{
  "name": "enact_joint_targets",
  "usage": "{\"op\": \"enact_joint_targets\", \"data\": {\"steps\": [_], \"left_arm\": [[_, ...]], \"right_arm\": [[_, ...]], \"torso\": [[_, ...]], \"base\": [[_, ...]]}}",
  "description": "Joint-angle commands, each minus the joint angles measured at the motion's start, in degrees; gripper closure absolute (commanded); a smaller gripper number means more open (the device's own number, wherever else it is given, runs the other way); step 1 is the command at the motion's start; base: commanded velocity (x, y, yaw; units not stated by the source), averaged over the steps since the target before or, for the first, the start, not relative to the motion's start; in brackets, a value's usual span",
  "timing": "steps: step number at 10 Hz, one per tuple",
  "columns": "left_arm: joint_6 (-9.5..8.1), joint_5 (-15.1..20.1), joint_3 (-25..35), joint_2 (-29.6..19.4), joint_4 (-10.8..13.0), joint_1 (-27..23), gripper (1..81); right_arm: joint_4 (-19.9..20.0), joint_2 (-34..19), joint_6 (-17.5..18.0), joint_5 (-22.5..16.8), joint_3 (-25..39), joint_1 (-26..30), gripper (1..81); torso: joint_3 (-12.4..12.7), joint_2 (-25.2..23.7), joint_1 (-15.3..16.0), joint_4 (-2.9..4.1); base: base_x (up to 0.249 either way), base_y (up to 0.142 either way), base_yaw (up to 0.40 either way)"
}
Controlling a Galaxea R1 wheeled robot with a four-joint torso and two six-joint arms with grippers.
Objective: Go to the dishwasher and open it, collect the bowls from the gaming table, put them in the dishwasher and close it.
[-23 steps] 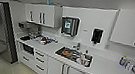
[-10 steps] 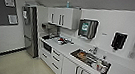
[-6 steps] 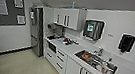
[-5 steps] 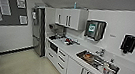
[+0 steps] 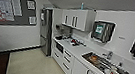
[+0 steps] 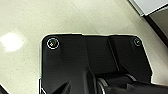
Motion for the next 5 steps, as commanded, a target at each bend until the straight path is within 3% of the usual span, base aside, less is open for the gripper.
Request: {"op": "enact_joint_targets", "data": {"steps": [1,5], "left_arm": [[0.07,2.6,0.2,-0.7,0.3,-3.1,1.0],[-0.02,2.6,0.2,-0.7,0.4,-3.1,1.0]], "right_arm": [[0.2,-0.8,-0.1,-3.3,-0.3,3.7,1.0],[0.2,-0.8,-0.1,-3.3,-0.3,3.7,1.0]], "torso": [[0.0,0.0,0.0,0.0],[0.0,0.0,0.0,-0.02]], "base": [[0.0,0.0,0.196],[0.0,0.0,0.196]]}}
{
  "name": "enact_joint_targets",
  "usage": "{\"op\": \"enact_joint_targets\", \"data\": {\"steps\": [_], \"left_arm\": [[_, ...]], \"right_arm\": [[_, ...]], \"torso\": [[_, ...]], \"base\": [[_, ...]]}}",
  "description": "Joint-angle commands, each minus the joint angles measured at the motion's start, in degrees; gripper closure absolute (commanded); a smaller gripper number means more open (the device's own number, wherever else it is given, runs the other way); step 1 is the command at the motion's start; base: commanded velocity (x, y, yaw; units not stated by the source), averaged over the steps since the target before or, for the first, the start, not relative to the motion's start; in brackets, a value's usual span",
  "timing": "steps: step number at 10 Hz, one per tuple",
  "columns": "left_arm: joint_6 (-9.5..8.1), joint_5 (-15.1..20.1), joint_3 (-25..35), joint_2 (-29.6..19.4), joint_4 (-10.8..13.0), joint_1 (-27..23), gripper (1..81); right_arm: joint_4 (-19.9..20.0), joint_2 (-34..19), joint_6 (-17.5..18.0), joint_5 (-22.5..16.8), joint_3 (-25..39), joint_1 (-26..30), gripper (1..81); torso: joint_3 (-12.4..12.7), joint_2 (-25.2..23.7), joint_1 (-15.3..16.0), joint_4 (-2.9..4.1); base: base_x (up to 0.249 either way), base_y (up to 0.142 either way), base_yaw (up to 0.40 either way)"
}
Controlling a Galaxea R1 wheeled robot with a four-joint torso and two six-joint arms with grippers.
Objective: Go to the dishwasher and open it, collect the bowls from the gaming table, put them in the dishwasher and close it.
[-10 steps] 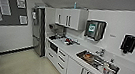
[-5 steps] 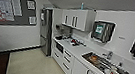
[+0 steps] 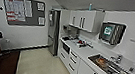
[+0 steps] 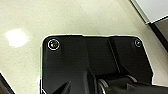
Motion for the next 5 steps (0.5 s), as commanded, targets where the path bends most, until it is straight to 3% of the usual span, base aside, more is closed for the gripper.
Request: {"op": "enact_joint_targets", "data": {"steps": [1,5], "left_arm": [[0.01,2.7,0.2,-0.6,0.4,-3.2,1.0],[0.09,2.7,0.2,-0.5,0.4,-3.2,1.0]], "right_arm": [[0.2,-0.7,-0.1,-3.2,-0.4,3.7,1.0],[0.2,-0.7,-0.1,-3.2,-0.4,3.6,1.0]], "torso": [[0.0,0.0,0.0,0.0],[0.0,0.0,0.0,0.0]], "base": [[0.0,0.0,0.196],[0.0,0.0,0.196]]}}
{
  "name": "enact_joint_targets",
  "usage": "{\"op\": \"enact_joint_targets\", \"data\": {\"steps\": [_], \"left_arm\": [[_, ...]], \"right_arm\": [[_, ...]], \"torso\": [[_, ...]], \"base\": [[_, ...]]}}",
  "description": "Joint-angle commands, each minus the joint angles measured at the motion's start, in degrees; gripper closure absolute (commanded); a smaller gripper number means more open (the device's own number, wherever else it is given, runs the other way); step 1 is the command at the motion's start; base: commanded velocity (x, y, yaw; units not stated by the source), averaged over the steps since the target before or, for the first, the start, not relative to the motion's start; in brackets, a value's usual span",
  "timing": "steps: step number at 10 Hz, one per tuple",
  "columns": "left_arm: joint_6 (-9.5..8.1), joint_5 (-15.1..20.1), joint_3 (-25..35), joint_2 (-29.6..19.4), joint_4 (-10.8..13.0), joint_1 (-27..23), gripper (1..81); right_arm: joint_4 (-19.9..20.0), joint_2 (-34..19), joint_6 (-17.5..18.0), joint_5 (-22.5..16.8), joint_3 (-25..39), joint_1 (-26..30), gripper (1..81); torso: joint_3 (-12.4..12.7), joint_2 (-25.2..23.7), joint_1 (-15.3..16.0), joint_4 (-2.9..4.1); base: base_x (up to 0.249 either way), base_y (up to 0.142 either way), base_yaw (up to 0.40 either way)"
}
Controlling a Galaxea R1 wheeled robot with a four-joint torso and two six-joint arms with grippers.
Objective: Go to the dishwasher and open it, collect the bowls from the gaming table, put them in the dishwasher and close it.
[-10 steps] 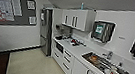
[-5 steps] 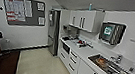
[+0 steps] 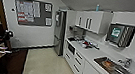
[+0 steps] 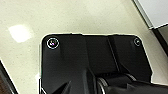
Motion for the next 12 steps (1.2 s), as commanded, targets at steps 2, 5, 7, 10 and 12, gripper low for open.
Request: {"op": "enact_joint_targets", "data": {"steps": [2,5,7,10,12], "left_arm": [[-0.02,2.6,0.2,-0.7,0.3,-3.2,1.0],[-0.02,2.6,-0.3,-0.5,0.1,-3.2,1.0],[-0.02,2.6,-0.5,-0.5,0.1,-3.3,1.0],[-0.02,2.6,-0.5,-0.4,0.1,-3.3,1.0],[-0.02,2.6,-0.5,-0.4,0.1,-3.2,1.0]], "right_arm": [[0.2,-0.7,-0.1,-3.3,-0.3,3.5,1.0],[0.2,-0.7,-0.1,-3.2,-0.3,3.5,1.0],[0.2,-0.7,-0.1,-2.5,-0.3,3.4,1.0],[0.2,-0.8,-0.1,-2.5,-0.3,3.4,1.0],[0.2,-0.8,-0.1,-2.5,-0.3,3.3,1.0]], "torso": [[0.0,0.0,0.0,0.0],[0.0,0.0,0.0,0.0],[0.0,0.0,0.0,0.0],[0.0,0.0,0.0,0.0],[0.0,0.0,0.0,0.0]], "base": [[0.0,0.0,0.196],[0.0,0.0,0.196],[0.0,0.0,0.196],[0.0,0.0,0.196],[0.0,0.0,0.196]]}}
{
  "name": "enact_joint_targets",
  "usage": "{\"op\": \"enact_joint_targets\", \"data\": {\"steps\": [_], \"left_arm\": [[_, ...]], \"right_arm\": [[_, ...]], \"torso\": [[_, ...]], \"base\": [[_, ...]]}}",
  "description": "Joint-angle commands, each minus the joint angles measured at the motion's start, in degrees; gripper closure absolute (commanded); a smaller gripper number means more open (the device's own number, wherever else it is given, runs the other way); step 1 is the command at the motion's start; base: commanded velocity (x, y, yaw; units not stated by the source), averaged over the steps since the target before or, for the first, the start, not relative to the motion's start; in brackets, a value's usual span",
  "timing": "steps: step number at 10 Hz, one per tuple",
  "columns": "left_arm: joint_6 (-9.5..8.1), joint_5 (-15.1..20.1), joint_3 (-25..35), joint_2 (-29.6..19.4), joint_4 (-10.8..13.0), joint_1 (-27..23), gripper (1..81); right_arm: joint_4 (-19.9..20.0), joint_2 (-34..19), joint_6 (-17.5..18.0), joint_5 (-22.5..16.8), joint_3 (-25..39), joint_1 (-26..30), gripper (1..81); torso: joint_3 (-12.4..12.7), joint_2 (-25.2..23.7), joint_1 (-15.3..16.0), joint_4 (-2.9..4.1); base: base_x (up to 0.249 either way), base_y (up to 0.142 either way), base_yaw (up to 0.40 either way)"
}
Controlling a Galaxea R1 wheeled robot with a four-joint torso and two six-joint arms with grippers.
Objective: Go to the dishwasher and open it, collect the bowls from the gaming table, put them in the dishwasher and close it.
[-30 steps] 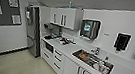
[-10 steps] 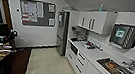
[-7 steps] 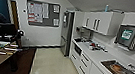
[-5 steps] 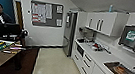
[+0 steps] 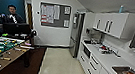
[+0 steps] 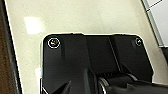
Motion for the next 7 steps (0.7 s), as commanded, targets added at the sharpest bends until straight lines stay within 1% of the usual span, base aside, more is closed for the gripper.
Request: {"op": "enact_joint_targets", "data": {"steps": [1,7], "left_arm": [[0.01,2.5,0.0,-0.5,0.1,-3.2,1.0],[0.01,2.5,0.0,-0.4,0.1,-3.3,1.0]], "right_arm": [[0.2,-0.7,-0.1,-3.4,-0.3,3.7,1.0],[0.2,-0.8,-0.1,-3.4,-0.3,3.7,1.0]], "torso": [[0.0,0.0,0.0,0.0],[0.0,0.0,0.0,0.0]], "base": [[0.0,0.0,0.196],[0.0,0.0,0.196]]}}
